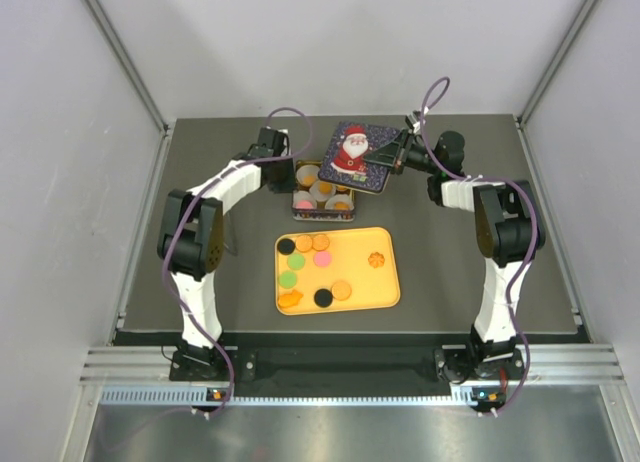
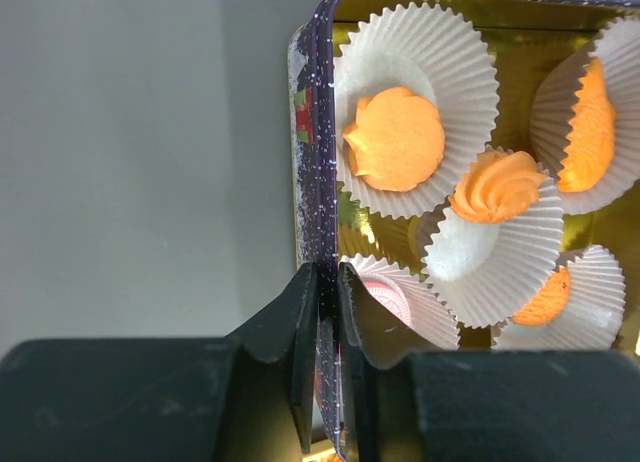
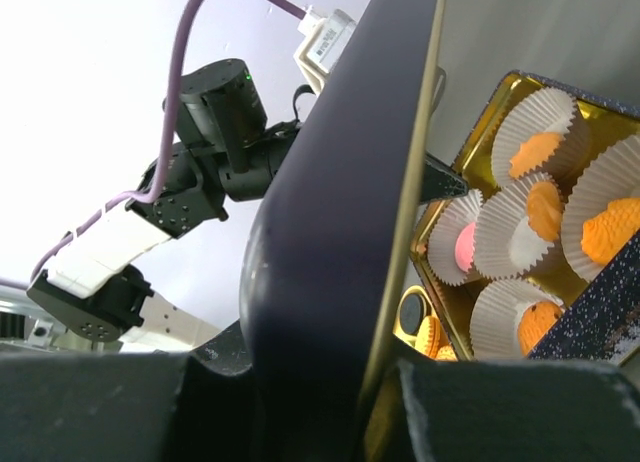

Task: Pack the cookies

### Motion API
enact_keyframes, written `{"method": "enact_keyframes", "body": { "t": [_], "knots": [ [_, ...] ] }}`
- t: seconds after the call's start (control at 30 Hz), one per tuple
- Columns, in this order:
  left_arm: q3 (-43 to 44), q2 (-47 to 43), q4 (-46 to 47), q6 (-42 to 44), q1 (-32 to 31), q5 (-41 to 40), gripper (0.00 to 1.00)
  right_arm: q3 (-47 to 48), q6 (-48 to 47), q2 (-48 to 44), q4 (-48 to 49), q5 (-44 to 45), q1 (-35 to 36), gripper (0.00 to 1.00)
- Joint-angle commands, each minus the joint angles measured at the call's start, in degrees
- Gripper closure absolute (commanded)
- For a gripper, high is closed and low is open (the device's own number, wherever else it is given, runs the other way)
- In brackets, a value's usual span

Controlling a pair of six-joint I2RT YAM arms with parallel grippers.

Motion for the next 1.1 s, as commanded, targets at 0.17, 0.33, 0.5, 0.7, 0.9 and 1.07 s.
{"method": "enact_keyframes", "body": {
  "t": [0.17,0.33,0.5,0.7,0.9,1.07],
  "knots": [
    [2.16,-5.82,2.97,-2.94,0.18,2.04,0.81,1.28,0.08,0.50,4.92,-1.25,-0.11,1.00],
    [1.37,-5.73,2.97,-3.11,0.18,2.12,0.81,1.37,0.17,0.85,5.01,-1.42,-0.20,1.00],
    [-0.38,-5.90,3.58,-3.38,0.18,1.86,0.81,1.37,0.17,0.94,5.10,-1.60,-0.11,1.00],
    [-1.70,-5.82,4.37,-3.55,0.18,1.86,0.81,1.37,0.17,1.12,5.19,-1.86,-0.02,1.00],
    [-2.76,-5.99,4.72,-3.73,0.18,1.95,0.80,1.37,0.60,1.47,5.71,-2.04,-0.02,0.99],
    [-3.03,-6.52,4.81,-3.55,0.18,1.69,0.74,1.80,0.87,1.56,5.80,-2.30,-0.03,0.99]
  ]
}}
